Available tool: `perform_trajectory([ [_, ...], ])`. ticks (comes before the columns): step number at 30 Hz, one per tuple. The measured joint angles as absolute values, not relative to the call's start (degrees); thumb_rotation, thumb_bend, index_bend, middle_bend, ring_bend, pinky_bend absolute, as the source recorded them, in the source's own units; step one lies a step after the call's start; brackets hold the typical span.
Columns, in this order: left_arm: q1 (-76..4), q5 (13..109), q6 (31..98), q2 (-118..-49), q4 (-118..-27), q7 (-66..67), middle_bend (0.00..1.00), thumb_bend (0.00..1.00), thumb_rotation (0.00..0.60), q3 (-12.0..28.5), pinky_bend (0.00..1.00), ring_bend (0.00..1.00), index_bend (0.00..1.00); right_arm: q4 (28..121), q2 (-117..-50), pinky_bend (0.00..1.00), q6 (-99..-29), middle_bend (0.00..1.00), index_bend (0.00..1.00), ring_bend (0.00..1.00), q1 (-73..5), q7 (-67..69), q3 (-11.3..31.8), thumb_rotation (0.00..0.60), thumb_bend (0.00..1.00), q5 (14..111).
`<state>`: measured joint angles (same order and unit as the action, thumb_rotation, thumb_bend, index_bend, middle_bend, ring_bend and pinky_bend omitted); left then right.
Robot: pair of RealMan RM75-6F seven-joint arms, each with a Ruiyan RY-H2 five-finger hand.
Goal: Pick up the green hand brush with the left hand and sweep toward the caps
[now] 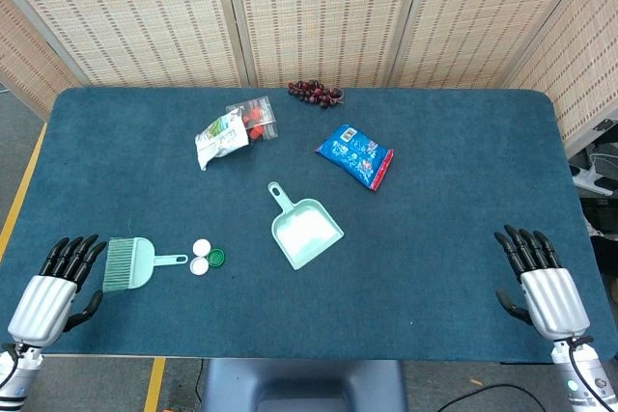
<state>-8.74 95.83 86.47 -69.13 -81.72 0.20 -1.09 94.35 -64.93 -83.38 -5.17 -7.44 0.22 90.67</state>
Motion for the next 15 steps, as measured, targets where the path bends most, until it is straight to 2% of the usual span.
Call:
perform_trajectory([
  [4,-9.04,96.63,86.23,-69.79,-81.83,1.07,0.01,0.41,0.6,-1.38,0.14,0.01,0.01,94.57,-64.7,0.0,-83.8,0.0,0.0,0.0,-5.01,-7.61,0.39,0.6,0.24,90.52],
  [6,-9.19,97.54,86.77,-70.67,-81.44,1.15,0.04,0.41,0.6,-1.42,0.27,0.09,0.04,94.84,-64.4,0.0,-84.36,0.0,0.0,0.0,-4.78,-7.4,0.47,0.6,0.24,90.51],
  [7,-9.32,98.24,87.24,-71.54,-80.98,1.23,0.07,0.41,0.6,-1.42,0.43,0.24,0.06,95.06,-64.16,0.0,-84.85,0.0,0.0,0.0,-4.6,-7.14,0.51,0.6,0.24,90.61],
  [8,-9.47,98.76,87.53,-72.32,-80.5,1.34,0.11,0.41,0.6,-1.41,0.64,0.42,0.07,95.21,-63.98,0.0,-85.28,0.0,0.0,0.0,-4.45,-6.92,0.53,0.6,0.24,90.77],
  [10,-10.11,99.94,87.4,-74.31,-79.5,1.55,0.13,0.41,0.6,-1.64,0.81,0.57,0.07,95.47,-63.58,0.0,-86.37,0.0,0.0,0.0,-4.08,-6.51,0.53,0.6,0.24,91.41],
  [15,-12.49,100.33,82.39,-76.22,-79.13,4.64,0.2,0.41,0.6,-1.92,0.89,0.65,0.13,95.24,-63.27,0.0,-87.54,0.0,0.0,0.0,-3.7,-5.07,0.58,0.6,0.24,92.48],
])
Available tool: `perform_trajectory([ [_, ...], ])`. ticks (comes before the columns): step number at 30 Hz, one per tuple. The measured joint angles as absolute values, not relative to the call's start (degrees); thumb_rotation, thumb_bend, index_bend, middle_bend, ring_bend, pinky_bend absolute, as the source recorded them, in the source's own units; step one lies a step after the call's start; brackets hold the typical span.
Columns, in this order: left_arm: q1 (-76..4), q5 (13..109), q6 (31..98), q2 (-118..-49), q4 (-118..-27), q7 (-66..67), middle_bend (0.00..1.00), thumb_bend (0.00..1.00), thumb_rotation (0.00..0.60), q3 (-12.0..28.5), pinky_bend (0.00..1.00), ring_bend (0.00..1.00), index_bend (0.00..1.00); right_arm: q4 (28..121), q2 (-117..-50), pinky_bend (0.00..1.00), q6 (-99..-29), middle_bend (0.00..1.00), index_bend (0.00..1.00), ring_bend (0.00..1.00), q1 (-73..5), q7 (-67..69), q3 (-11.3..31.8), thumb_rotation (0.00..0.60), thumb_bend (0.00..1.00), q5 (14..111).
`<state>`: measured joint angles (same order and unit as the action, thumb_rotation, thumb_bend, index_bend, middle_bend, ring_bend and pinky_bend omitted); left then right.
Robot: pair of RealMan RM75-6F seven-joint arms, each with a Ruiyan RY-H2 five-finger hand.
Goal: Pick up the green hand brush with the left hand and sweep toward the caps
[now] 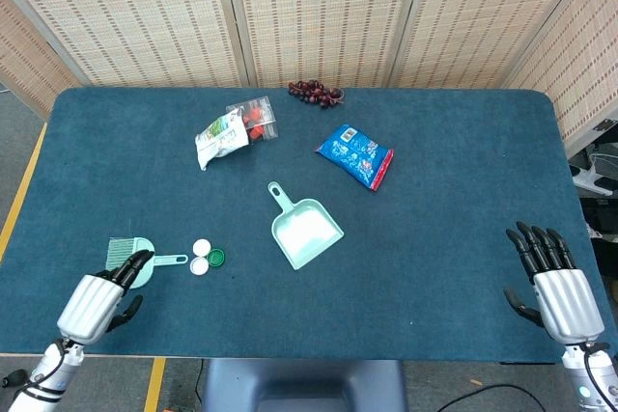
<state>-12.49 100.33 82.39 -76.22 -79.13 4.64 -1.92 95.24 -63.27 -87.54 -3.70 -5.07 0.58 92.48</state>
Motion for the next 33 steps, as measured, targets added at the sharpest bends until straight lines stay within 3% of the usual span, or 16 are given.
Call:
perform_trajectory([
  [7,-16.23,96.08,72.27,-81.43,-77.82,13.65,0.24,0.41,0.6,-1.1,0.9,0.69,0.23,94.34,-63.57,0.0,-88.2,0.0,0.0,0.0,-3.65,-4.22,0.88,0.6,0.24,93.09],
  [10,-17.1,94.3,70.35,-83.95,-75.91,15.8,0.24,0.41,0.6,-0.79,0.91,0.69,0.22,94.17,-63.64,0.0,-87.98,0.0,0.0,0.0,-3.7,-4.02,0.9,0.6,0.24,92.97],
  [19,-18.69,92.36,70.98,-89.07,-69.54,17.52,0.27,0.39,0.6,1.2,0.91,0.69,0.21,94.34,-63.72,0.0,-86.15,0.0,0.0,0.0,-4.13,-4.39,0.61,0.6,0.24,92.47],
  [33,-21.51,88.6,68.78,-93.94,-61.72,21.61,0.34,0.37,0.6,3.06,0.91,0.69,0.28,95.21,-63.17,0.0,-85.13,0.0,0.0,0.0,-4.35,-4.61,0.4,0.6,0.24,91.98],
])
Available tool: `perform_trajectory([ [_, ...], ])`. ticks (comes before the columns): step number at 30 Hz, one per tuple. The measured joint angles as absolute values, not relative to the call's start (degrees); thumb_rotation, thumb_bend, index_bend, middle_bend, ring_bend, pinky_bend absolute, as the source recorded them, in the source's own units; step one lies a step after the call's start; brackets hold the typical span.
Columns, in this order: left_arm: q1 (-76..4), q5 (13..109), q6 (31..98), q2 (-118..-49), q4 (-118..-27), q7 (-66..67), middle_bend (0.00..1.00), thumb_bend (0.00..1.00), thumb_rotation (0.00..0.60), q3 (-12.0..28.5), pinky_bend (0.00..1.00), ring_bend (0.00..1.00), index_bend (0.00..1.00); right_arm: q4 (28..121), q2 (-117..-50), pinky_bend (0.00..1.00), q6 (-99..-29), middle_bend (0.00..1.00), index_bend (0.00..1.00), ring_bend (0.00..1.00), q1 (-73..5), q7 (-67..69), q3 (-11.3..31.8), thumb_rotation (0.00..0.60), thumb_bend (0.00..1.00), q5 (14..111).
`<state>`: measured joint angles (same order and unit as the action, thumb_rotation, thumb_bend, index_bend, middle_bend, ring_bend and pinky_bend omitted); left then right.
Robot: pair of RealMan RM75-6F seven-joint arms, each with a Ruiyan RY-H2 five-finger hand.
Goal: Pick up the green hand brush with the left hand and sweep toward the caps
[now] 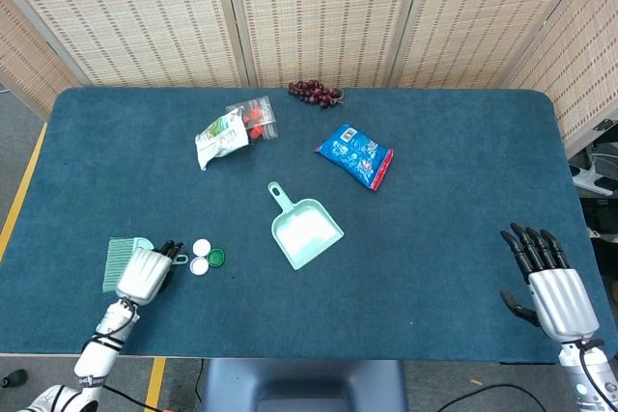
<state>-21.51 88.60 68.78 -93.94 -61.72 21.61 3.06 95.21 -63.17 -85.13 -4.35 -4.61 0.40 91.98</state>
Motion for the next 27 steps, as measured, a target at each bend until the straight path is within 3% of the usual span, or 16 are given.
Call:
perform_trajectory([
  [6,-21.95,87.14,68.43,-95.33,-59.51,23.14,0.41,0.33,0.6,3.33,0.91,0.69,0.36,95.07,-63.28,0.0,-85.28,0.0,0.0,0.0,-4.32,-5.18,0.65,0.6,0.24,91.67],
  [15,-22.64,85.58,67.43,-96.69,-57.55,24.08,0.41,0.33,0.6,3.23,0.91,0.69,0.36,95.0,-63.77,0.0,-85.61,0.0,0.0,0.0,-4.23,-6.22,0.81,0.6,0.24,91.65],
  [27,-22.92,85.35,69.06,-98.19,-54.66,25.17,0.54,0.34,0.6,2.93,0.91,0.69,0.48,95.15,-63.74,0.0,-85.2,0.0,0.0,0.0,-4.19,-6.41,0.62,0.6,0.24,91.49],
])
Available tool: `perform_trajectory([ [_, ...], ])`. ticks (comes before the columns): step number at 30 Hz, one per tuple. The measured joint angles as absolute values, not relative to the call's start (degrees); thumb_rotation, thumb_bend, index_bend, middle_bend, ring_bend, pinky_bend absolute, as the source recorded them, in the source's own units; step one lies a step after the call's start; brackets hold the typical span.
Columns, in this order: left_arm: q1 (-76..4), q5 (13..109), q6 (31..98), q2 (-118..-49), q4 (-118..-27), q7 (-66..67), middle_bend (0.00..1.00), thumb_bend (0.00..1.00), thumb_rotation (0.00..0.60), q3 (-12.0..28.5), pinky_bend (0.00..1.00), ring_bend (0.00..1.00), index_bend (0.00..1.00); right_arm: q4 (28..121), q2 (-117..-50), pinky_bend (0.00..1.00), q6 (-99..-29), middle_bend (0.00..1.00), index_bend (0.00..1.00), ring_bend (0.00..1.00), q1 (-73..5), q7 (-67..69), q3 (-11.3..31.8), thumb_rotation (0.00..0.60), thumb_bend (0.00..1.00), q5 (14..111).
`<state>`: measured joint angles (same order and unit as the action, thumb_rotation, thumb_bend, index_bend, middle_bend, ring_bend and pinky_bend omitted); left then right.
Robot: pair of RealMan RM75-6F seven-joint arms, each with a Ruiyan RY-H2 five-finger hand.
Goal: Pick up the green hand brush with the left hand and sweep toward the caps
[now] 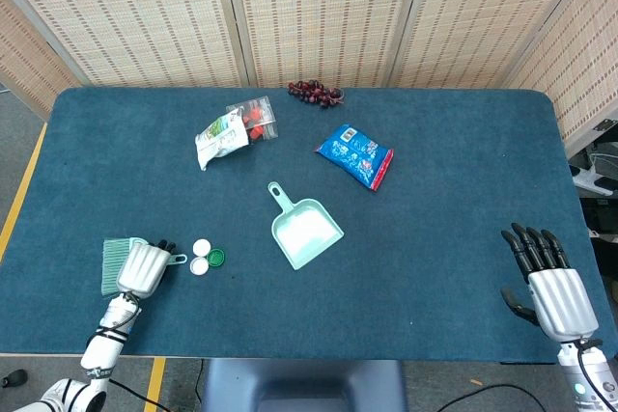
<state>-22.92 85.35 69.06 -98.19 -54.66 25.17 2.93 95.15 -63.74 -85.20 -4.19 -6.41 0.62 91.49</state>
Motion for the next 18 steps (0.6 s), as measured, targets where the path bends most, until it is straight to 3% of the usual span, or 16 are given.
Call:
perform_trajectory([
  [5,-23.0,85.74,69.82,-98.43,-54.28,24.32,0.65,0.38,0.6,2.72,0.92,0.7,0.57,95.37,-63.57,0.0,-85.15,0.0,0.0,0.0,-4.14,-6.12,0.54,0.6,0.24,91.47],
  [11,-22.85,87.36,73.46,-98.86,-53.72,17.75,0.81,0.57,0.6,2.71,0.92,0.72,0.72,95.42,-63.43,0.0,-85.09,0.0,0.0,0.0,-4.14,-5.82,0.41,0.6,0.24,91.71],
  [18,-22.54,88.59,78.5,-98.58,-53.9,1.05,0.86,0.64,0.6,3.76,0.92,0.72,0.75,95.42,-63.44,0.0,-84.7,0.0,0.0,0.0,-4.26,-5.6,0.17,0.6,0.24,91.93],
])
